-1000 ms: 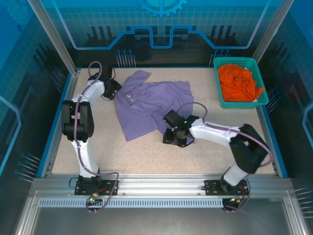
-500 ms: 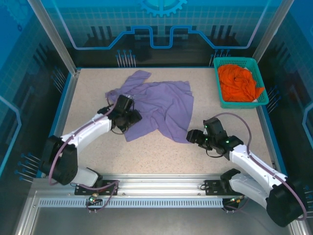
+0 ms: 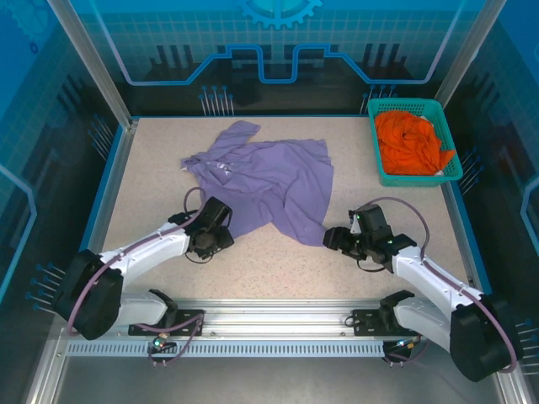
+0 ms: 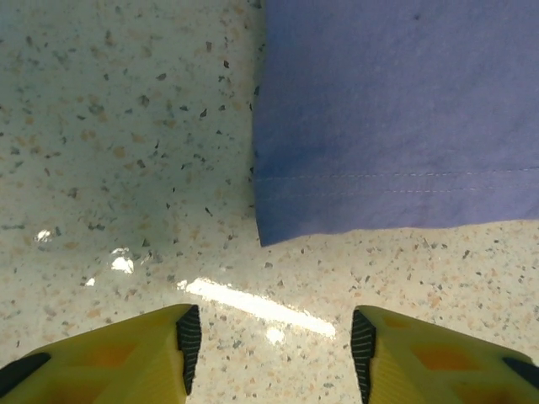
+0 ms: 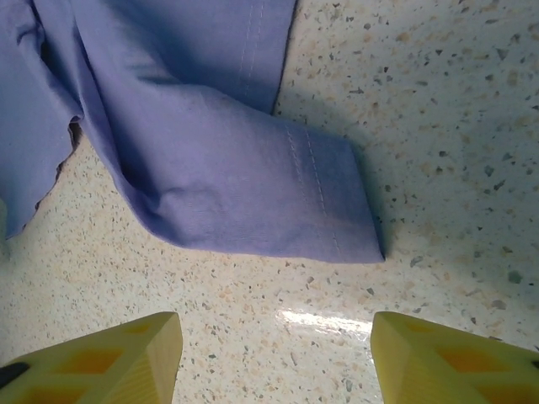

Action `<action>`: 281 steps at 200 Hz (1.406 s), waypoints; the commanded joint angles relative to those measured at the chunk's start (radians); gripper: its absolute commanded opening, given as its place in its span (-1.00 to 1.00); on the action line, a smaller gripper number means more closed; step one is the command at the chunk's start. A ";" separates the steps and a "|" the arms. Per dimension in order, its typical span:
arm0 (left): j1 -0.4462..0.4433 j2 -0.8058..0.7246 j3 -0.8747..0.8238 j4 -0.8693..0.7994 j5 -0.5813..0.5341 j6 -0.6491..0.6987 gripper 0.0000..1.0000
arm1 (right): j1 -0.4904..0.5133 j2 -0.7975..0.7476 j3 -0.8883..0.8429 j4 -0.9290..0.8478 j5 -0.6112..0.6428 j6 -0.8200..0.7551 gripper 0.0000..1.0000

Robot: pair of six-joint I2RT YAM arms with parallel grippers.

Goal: Fold and stack the t-shirts

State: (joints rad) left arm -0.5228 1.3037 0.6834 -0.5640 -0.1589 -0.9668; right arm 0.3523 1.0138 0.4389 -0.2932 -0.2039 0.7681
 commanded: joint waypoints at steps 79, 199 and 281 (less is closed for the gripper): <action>0.066 0.136 0.010 0.124 0.035 0.042 -0.32 | -0.012 -0.012 -0.031 0.075 -0.029 -0.007 0.23; 0.112 0.169 0.036 0.127 -0.042 0.129 -1.00 | -0.012 0.171 0.085 -0.069 0.096 0.030 -0.02; 0.112 0.069 -0.002 0.113 -0.053 0.148 -1.00 | 0.008 0.313 0.142 -0.061 0.110 0.019 -0.31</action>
State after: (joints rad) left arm -0.4198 1.4075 0.6987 -0.4458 -0.1909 -0.8375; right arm 0.3534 1.3174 0.5526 -0.3428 -0.1120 0.7876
